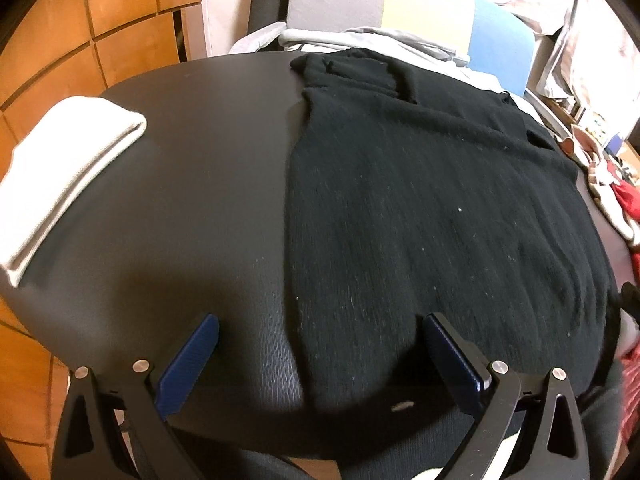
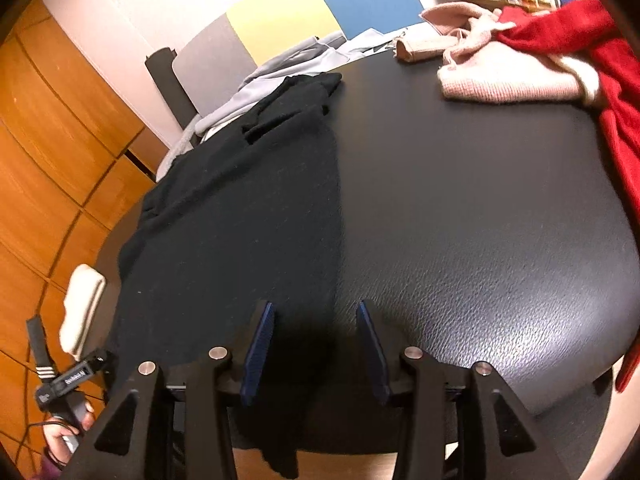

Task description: Fold clothes

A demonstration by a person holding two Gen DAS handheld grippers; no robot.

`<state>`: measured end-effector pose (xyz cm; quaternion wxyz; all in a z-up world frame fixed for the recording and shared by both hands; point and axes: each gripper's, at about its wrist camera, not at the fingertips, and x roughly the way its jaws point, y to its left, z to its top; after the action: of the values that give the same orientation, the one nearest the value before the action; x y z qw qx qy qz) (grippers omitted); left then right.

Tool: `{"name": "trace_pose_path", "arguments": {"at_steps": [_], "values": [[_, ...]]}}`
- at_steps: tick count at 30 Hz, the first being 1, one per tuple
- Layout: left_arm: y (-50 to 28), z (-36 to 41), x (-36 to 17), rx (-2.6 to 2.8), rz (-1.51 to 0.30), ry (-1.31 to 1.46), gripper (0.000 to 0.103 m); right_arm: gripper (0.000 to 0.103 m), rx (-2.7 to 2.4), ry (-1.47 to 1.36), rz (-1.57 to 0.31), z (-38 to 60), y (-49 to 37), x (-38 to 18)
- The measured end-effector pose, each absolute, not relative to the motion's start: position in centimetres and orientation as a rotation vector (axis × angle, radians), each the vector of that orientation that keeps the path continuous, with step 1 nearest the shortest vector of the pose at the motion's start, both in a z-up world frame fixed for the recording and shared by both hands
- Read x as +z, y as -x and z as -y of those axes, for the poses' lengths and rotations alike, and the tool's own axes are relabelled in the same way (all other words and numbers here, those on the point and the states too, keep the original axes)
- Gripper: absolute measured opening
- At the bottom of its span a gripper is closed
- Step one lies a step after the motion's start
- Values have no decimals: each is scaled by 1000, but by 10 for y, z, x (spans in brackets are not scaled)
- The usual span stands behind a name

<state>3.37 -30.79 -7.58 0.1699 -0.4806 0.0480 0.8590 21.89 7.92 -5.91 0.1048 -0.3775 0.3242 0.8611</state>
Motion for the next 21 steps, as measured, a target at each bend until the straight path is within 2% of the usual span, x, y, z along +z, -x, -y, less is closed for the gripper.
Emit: {"name": "trace_pose_path", "arguments": {"at_steps": [5,21], "values": [[-40,307,-76,2430,-158,1370,103,49,2546,1107,-1043,-78,-224,-60],[-59,326,-75,2328,-135,1407,103,49,2632,1230,-953,-54,-218,-59]]}}
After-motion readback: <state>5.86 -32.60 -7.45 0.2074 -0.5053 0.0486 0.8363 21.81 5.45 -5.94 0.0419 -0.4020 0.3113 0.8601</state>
